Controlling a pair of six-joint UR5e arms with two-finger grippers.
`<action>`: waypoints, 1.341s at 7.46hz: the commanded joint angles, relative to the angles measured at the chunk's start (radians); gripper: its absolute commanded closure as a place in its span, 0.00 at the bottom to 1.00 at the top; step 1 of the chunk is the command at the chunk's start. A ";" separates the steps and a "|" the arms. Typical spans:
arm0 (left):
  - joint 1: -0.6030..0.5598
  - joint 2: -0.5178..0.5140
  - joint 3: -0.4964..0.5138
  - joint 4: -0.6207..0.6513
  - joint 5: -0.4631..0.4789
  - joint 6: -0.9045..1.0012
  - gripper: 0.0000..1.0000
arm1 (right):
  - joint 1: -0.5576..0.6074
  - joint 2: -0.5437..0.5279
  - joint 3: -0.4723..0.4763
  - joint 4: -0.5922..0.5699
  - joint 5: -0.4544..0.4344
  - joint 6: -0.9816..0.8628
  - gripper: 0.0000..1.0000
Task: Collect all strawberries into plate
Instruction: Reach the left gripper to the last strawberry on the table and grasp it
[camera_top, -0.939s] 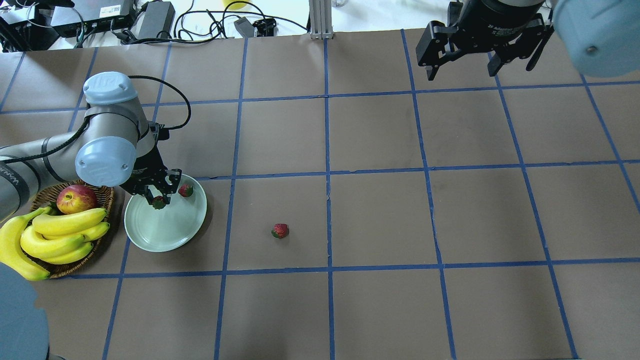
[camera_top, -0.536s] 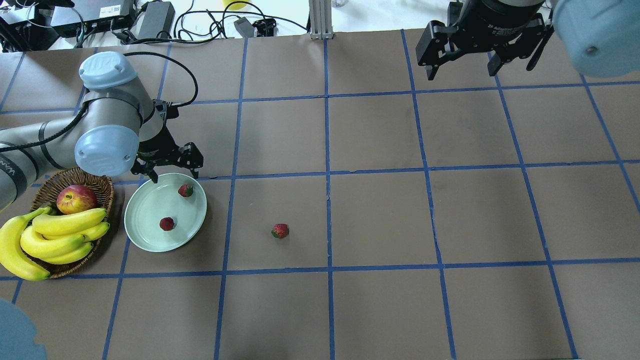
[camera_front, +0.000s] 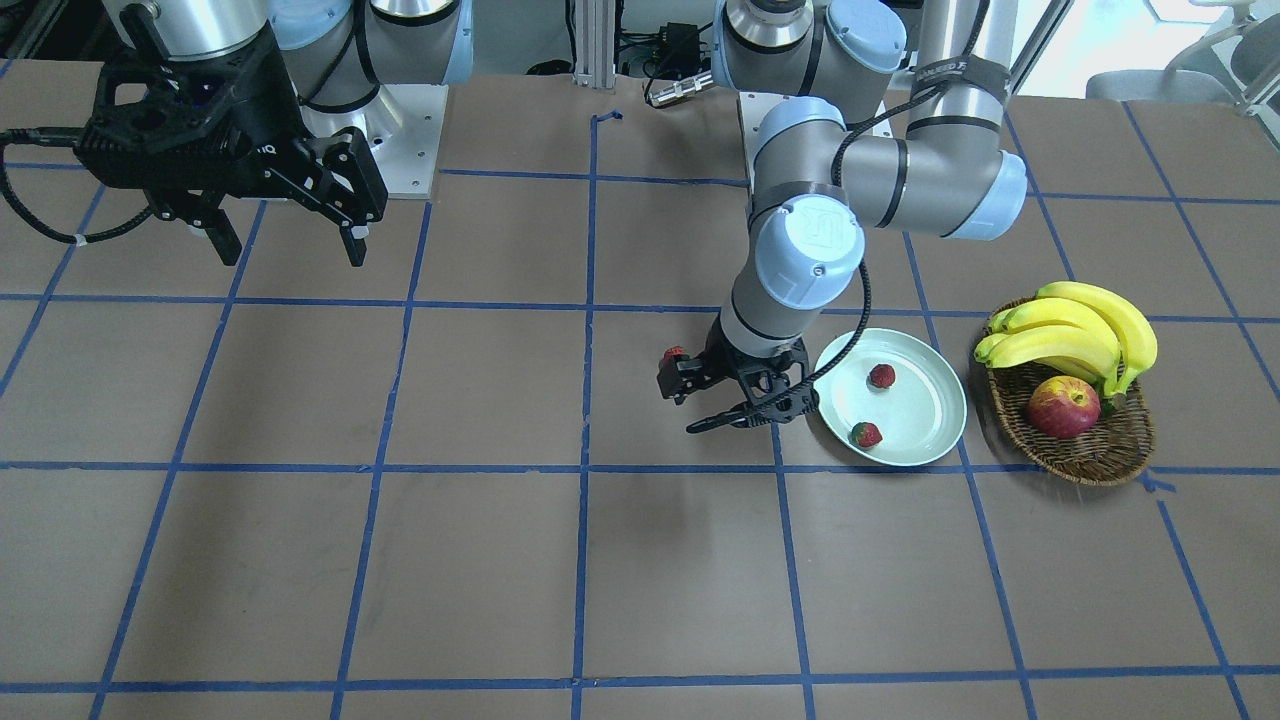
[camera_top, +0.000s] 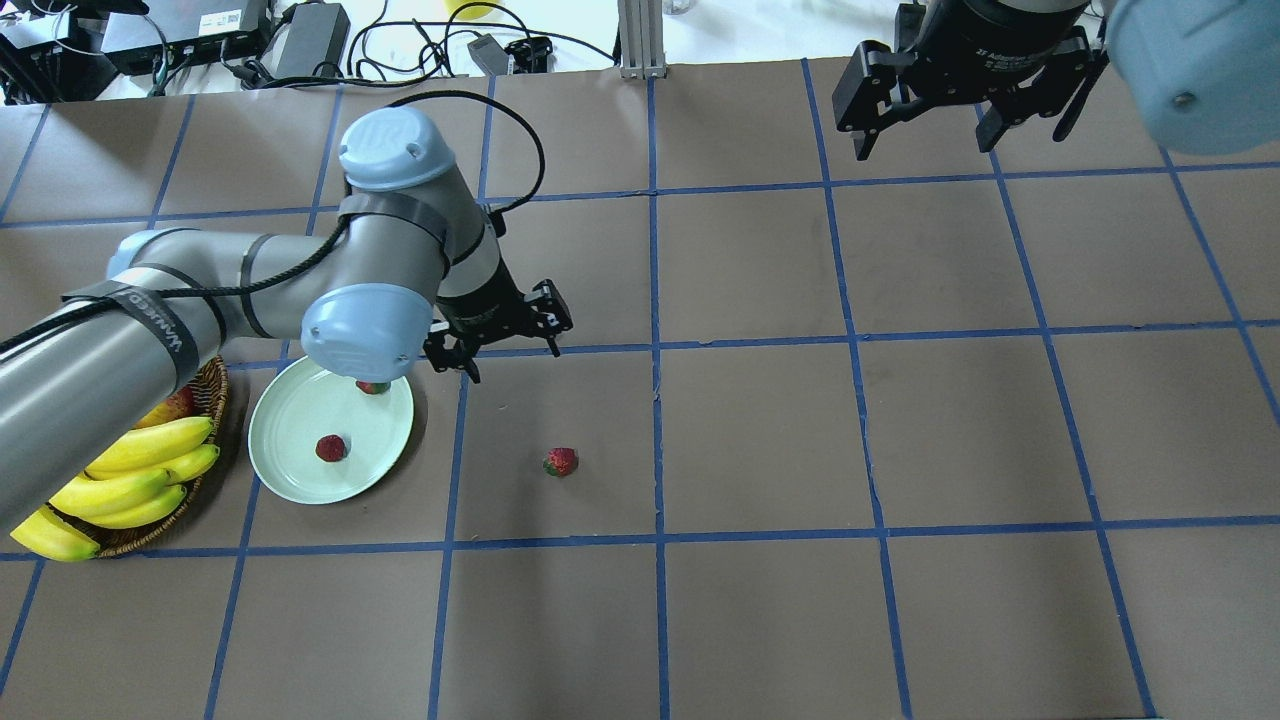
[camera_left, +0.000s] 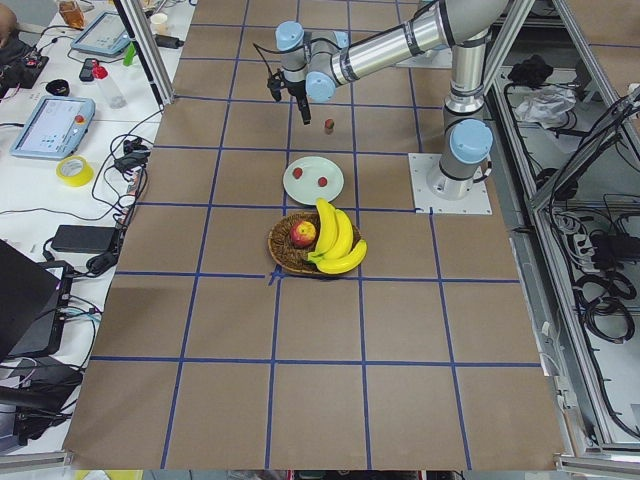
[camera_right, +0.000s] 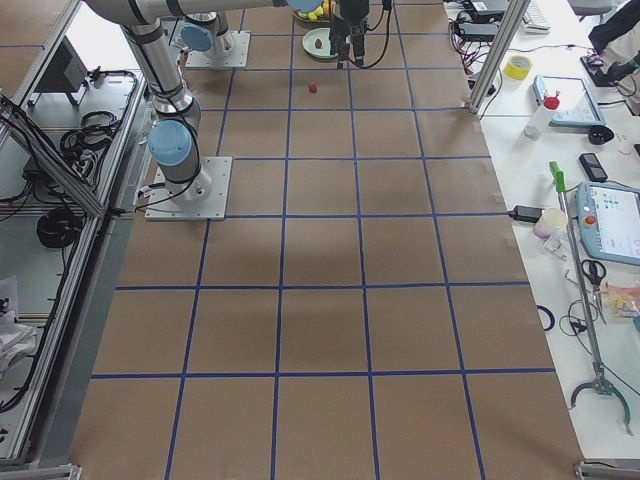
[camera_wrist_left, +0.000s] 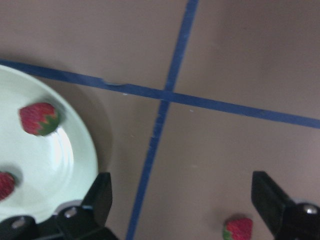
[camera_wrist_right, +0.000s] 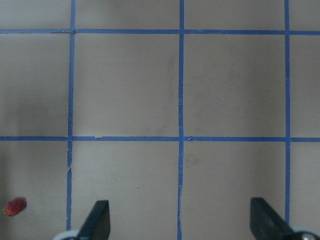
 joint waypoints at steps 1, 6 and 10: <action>-0.046 -0.021 -0.080 0.084 -0.036 -0.082 0.00 | -0.001 0.000 0.000 0.001 -0.002 0.000 0.00; -0.046 -0.049 -0.146 0.149 -0.033 -0.096 0.79 | -0.001 0.000 0.000 0.001 -0.003 0.000 0.00; -0.048 -0.030 -0.137 0.142 -0.018 -0.084 1.00 | -0.001 0.000 0.000 -0.002 -0.003 0.002 0.00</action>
